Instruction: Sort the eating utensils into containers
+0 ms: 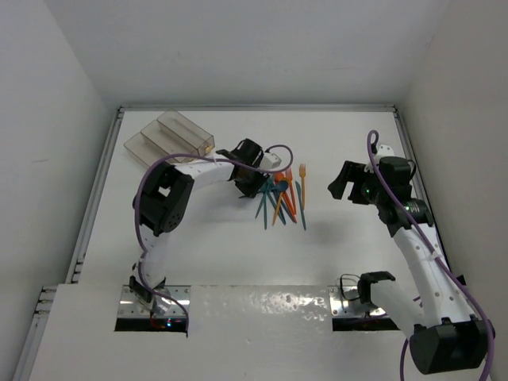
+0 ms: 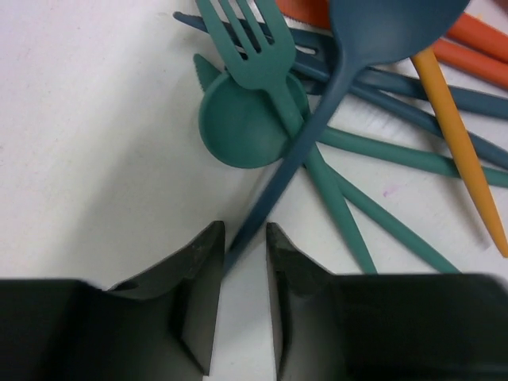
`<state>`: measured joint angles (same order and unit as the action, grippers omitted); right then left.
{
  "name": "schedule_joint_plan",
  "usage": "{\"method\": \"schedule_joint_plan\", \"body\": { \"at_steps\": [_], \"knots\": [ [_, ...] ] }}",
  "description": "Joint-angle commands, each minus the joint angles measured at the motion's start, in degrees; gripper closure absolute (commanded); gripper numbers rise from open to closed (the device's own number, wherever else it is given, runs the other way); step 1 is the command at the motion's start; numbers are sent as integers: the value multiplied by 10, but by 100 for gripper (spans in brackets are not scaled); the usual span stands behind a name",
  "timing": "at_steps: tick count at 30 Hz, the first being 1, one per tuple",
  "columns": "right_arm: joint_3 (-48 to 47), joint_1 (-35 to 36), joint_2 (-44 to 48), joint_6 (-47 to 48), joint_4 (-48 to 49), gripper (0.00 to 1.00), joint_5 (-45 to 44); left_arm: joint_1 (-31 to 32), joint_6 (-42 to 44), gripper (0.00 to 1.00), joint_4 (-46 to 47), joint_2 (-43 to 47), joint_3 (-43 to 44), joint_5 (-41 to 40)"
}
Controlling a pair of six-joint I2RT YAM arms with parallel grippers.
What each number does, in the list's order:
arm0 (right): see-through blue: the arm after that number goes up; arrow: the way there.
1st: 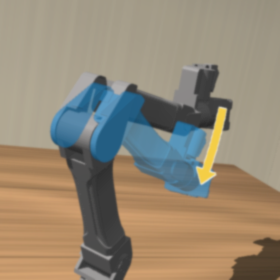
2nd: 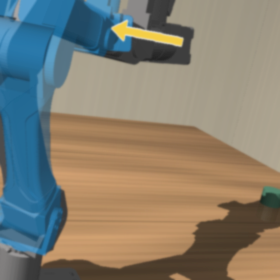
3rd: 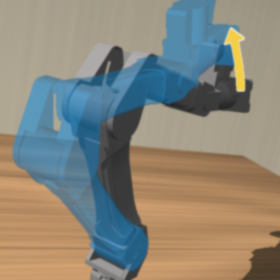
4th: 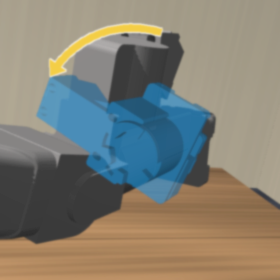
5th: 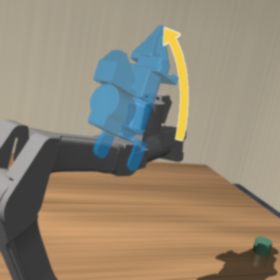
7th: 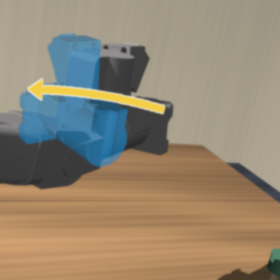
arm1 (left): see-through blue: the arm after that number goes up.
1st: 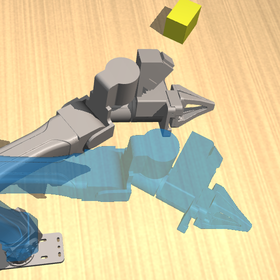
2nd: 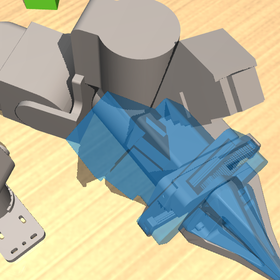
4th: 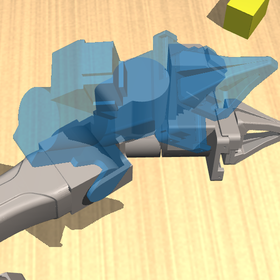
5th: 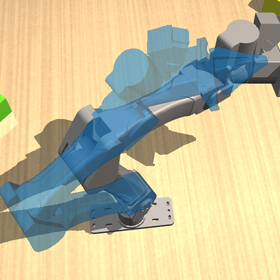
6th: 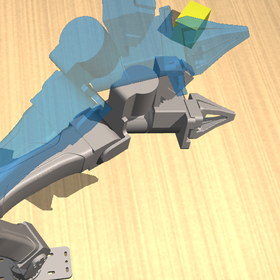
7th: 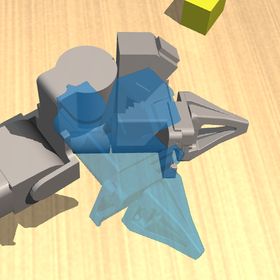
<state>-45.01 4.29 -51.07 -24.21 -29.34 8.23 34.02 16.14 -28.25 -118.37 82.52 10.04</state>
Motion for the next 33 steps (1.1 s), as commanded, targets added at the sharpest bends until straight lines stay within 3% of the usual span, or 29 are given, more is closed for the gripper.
{"method": "schedule_joint_plan", "body": {
  "at_steps": [1,6,15,19,25,33],
  "knots": [
    [-3,1,7,2,2,14,11,-2,5,82,29,-2,6,2],
    [-2,0,16,1,2,13,5,-1,6,99,45,58,-24,-3],
    [-19,1,25,1,2,12,11,-10,-29,100,58,227,-60,-52],
    [-31,1,24,-8,2,12,14,-46,-133,100,72,270,-54,-98],
    [-39,1,16,-22,4,12,12,-184,-374,100,90,299,-49,-146],
    [-39,0,5,-26,13,12,8,-238,-577,100,109,213,8,-194]
  ]
}}
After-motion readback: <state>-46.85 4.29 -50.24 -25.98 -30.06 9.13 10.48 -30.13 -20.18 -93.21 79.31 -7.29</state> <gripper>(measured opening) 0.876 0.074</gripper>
